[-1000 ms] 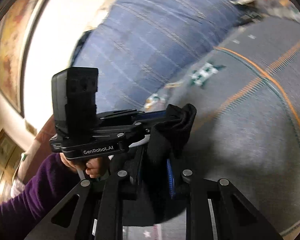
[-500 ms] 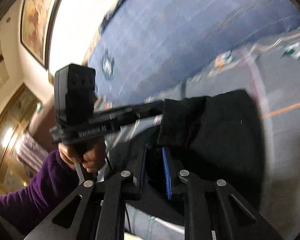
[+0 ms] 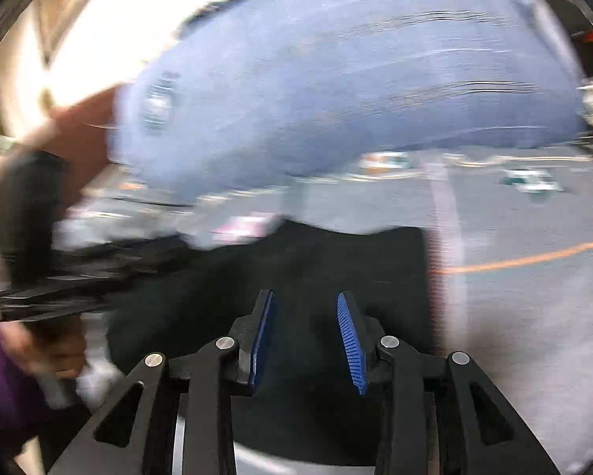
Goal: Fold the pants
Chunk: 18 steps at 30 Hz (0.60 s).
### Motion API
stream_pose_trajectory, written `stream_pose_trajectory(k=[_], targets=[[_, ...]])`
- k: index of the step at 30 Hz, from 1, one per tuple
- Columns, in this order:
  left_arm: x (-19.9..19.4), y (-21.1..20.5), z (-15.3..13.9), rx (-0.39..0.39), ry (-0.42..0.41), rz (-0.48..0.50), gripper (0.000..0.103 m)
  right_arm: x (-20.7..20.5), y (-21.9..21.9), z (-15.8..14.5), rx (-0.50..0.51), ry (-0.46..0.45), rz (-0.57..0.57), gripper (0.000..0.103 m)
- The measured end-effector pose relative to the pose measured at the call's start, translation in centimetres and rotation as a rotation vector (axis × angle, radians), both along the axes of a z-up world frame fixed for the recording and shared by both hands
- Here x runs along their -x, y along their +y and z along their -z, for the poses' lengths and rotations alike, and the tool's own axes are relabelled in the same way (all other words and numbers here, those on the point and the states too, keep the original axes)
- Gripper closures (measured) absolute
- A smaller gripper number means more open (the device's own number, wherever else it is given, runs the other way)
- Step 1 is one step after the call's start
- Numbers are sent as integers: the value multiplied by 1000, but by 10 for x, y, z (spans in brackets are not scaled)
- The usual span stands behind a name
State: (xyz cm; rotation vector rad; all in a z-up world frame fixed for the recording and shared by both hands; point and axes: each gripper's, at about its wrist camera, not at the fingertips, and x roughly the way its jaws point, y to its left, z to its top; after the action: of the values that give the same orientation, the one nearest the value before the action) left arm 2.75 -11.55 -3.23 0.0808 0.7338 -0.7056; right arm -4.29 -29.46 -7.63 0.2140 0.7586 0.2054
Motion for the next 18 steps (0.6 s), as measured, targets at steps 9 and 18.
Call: stream_pose_trajectory(k=[9,18], targets=[[-49,-32,60,-293,122,-219,51,-2,14,42,204,103,31,67],[-35,-12,58,-286,60,-254,51,-5,28,42,296,93,34,64]])
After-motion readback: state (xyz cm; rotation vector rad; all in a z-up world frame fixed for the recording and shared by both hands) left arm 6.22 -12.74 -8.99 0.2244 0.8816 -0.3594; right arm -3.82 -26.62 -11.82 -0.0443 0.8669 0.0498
